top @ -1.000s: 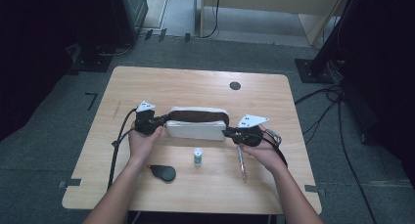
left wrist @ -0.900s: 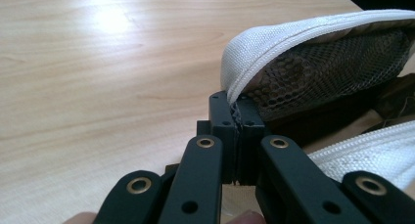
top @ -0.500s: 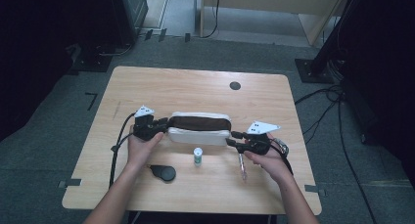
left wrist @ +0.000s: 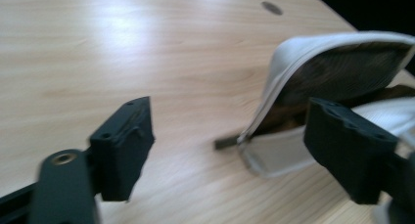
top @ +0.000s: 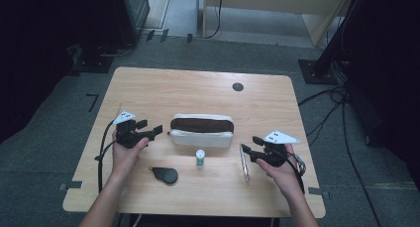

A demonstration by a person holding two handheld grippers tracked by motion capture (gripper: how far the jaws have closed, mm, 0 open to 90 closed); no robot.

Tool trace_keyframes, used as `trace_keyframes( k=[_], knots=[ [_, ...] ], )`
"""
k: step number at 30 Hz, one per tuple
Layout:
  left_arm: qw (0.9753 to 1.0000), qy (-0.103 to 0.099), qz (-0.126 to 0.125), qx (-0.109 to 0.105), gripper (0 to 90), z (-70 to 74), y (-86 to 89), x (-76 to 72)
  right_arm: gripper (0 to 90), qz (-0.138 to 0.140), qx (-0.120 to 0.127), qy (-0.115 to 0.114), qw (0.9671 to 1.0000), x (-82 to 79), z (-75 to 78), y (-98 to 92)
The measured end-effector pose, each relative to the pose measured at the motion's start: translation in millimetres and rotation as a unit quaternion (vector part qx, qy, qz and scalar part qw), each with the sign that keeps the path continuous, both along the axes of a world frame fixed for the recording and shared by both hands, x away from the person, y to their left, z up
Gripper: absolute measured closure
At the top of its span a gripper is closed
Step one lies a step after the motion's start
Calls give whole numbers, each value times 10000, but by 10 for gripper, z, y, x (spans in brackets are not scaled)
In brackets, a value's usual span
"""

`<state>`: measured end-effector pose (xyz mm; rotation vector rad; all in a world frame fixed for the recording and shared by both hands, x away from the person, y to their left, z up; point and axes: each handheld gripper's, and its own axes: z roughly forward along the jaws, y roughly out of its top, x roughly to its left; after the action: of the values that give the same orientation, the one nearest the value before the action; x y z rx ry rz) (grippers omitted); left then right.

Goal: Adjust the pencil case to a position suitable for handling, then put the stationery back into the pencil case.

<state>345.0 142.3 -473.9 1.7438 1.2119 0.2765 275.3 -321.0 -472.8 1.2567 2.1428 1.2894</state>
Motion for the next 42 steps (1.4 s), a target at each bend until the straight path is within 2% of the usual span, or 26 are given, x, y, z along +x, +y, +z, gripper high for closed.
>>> trace_keyframes(
  k=[2,4,6,8,10,11,12,14,15,17,19,22,25,30,33,37,40,42],
  knots=[
    [9999,49,87,65,136,-53,93,-58,379,-253,-61,93,9996,-97,-55,-31],
    [9996,124,231,77,137,-102,184,-113,355,-274,-76,136,9995,-120,-73,-32],
    [9989,218,391,112,137,-143,261,-166,300,-349,-205,237,9989,-172,-134,-28],
    [9977,236,532,360,136,-165,329,-225,246,-456,-259,306,9982,-212,-173,-24],
    [9956,231,628,659,129,-178,381,-281,236,-602,-212,391,9972,-232,-197,-34],
    [9935,275,745,818,128,-193,416,-321,260,-692,-256,355,9966,-263,-224,-34],
    [9925,300,782,890,128,-206,443,-345,260,-692,-256,355,9966,-263,-224,-34],
    [9889,417,895,1108,128,-240,505,-410,302,-730,-283,368,9963,-296,-256,-29],
    [9869,452,924,1245,128,-255,531,-442,354,-730,-203,376,9964,-328,-281,-27],
    [9807,468,992,1619,128,-292,572,-505,389,-764,-184,396,9961,-353,-294,-21],
    [9772,479,1064,1774,133,-337,602,-543,433,-768,-173,375,9962,-415,-310,5],
    [9770,547,1107,1740,133,-386,631,-553,439,-754,-202,371,9963,-444,-311,25],
    [9757,534,1101,1817,133,-393,620,-555,443,-813,-138,371,9959,-476,-309,29],
    [9739,427,1115,1930,134,-416,583,-593,429,-898,-11,368,9953,-524,-288,-1],
    [9738,382,1145,1927,132,-427,577,-603,420,-946,31,361,9949,-540,-277,-11],
    [9738,338,1179,1915,125,-438,571,-608,428,-1001,-96,301,9945,-558,-258,14],
    [9738,339,1175,1915,125,-438,571,-607,486,-1054,-74,332,9938,-563,-259,40],
    [9741,341,1150,1920,124,-437,569,-601,501,-1042,-170,308,9939,-574,-258,64]
  ],
)
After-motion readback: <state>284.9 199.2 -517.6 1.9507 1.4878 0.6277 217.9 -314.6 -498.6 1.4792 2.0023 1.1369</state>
